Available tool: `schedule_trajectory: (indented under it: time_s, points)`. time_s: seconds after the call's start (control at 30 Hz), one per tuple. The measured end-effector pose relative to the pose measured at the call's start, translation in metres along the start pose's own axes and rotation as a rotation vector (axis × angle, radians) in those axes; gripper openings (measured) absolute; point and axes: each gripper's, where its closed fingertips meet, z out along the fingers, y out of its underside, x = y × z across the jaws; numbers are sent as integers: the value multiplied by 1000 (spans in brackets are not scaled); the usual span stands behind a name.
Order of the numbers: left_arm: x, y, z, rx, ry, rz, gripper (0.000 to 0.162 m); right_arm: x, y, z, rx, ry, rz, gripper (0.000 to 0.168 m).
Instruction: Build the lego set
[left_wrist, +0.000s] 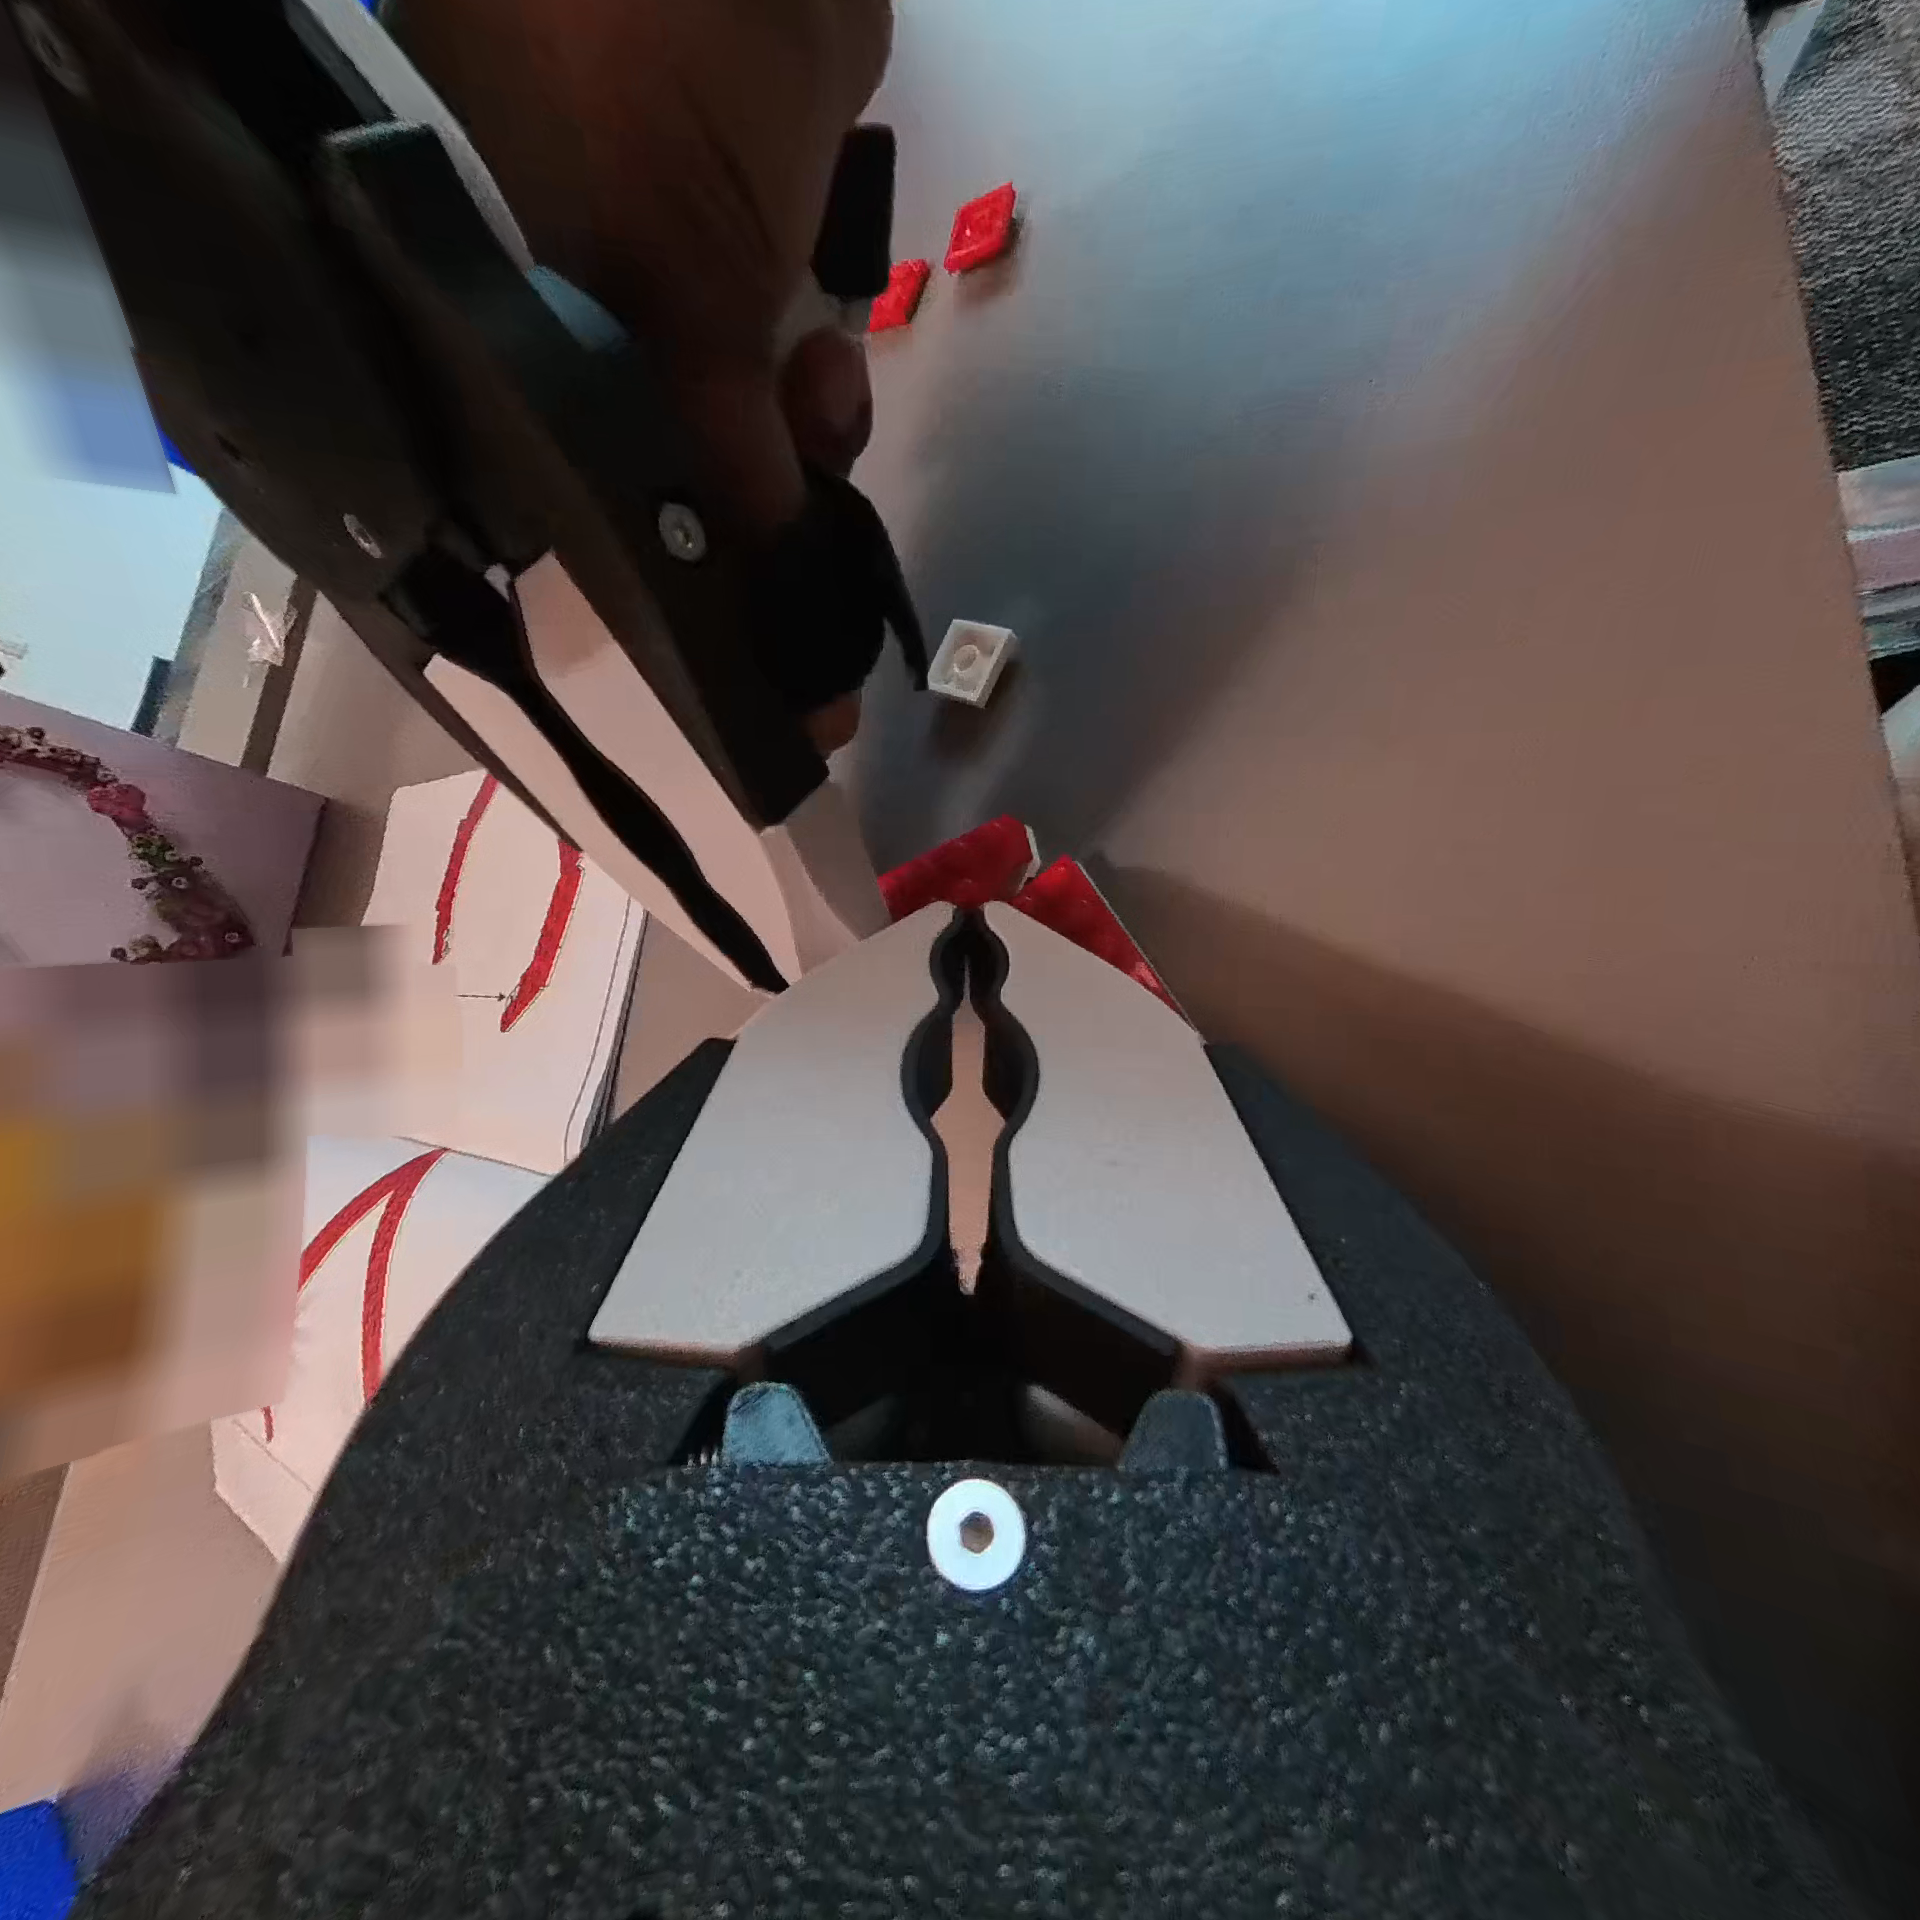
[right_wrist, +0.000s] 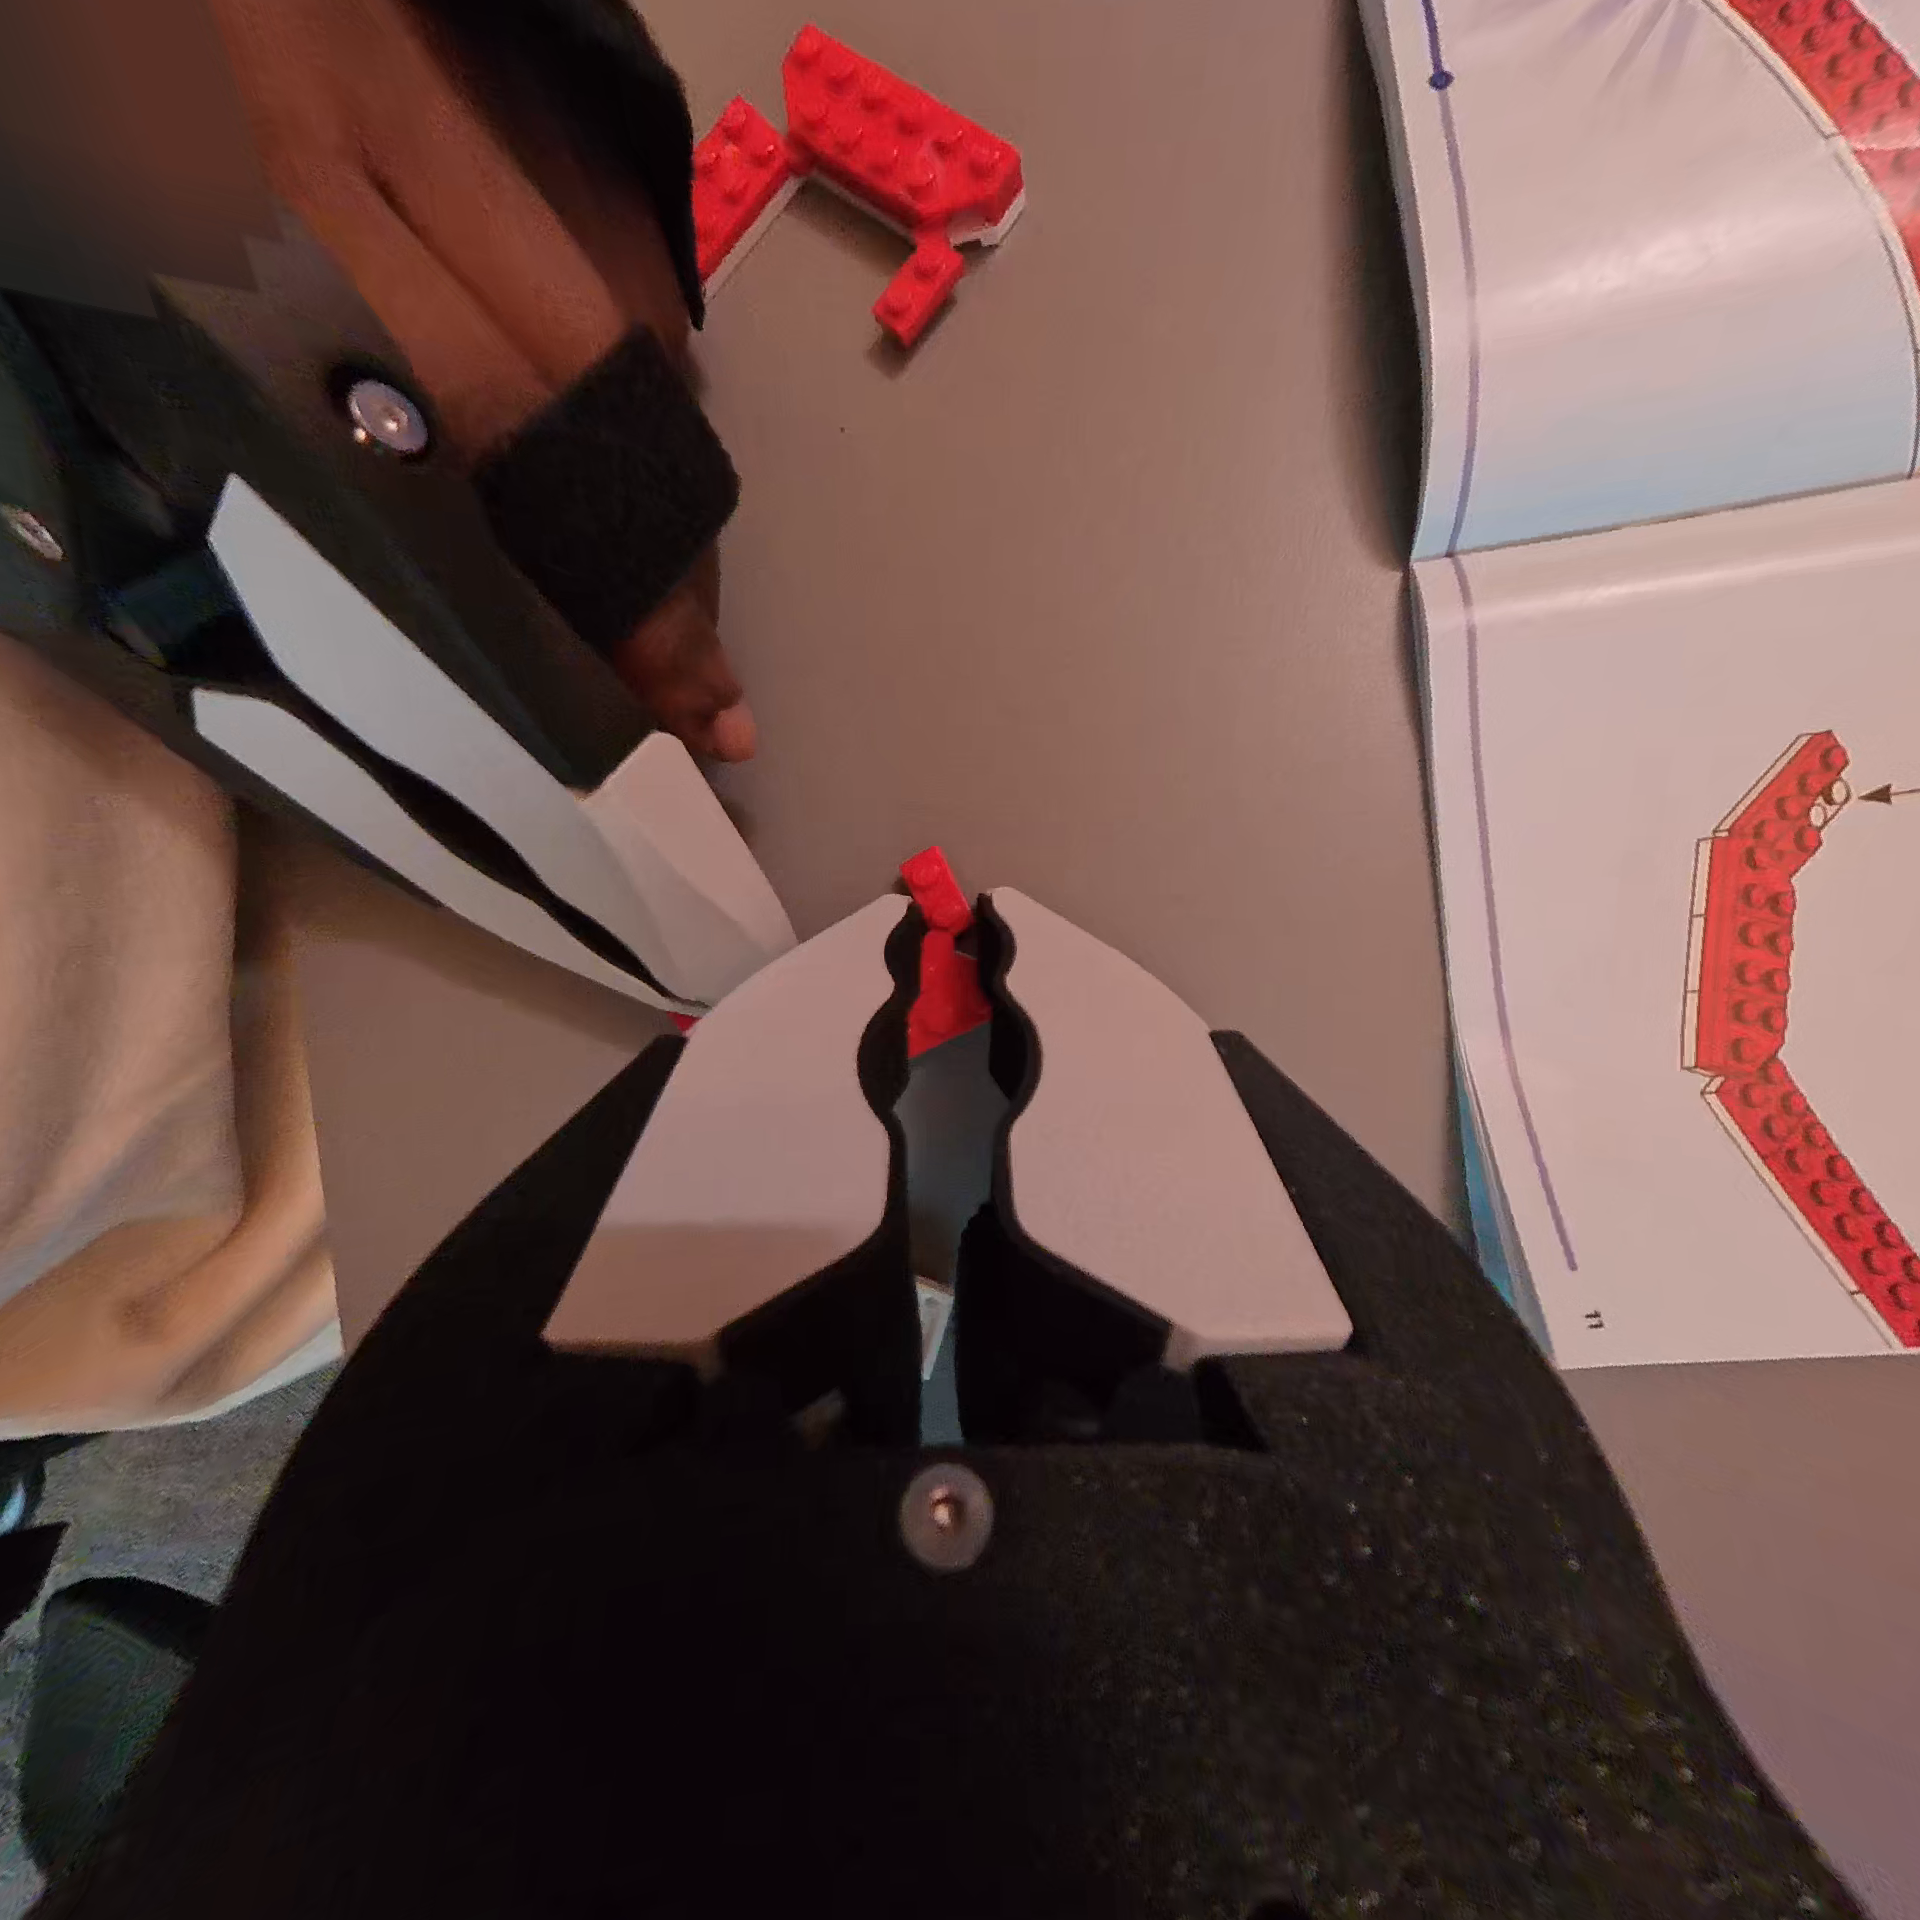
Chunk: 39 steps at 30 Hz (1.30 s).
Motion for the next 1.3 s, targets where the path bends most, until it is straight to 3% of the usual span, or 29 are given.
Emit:
schedule_trajectory:
  time_s: [0.17,0.4,0.53,0.6,0.7,0.8,0.97,1.03,1.17,1.3]
  points:
    - [-1,0,0,-1,-3,-2,0,1,-1,0,47,25,162,9]
    - [-3,2,0,-6,-19,1,0,6,0,-2,90,182,321,10]
    - [-4,3,-2,-3,-14,3,2,6,0,-2,80,189,258,12]
    - [-10,8,-7,-16,-15,-27,5,10,-2,-8,78,171,240,27]
    - [-17,11,-20,2,-4,-76,8,7,-11,-20,86,85,186,27]
    - [-4,3,-26,44,55,-29,8,1,-8,-17,-19,40,59,24]
    - [12,3,-19,17,70,50,6,0,0,-2,-185,105,-78,21]
    - [14,2,-18,26,90,20,4,4,2,0,-216,151,-81,9]
    - [16,1,-17,41,104,-7,2,4,1,1,-183,192,-7,9]
    - [14,2,-17,36,92,-9,1,7,0,0,-116,232,205,8]
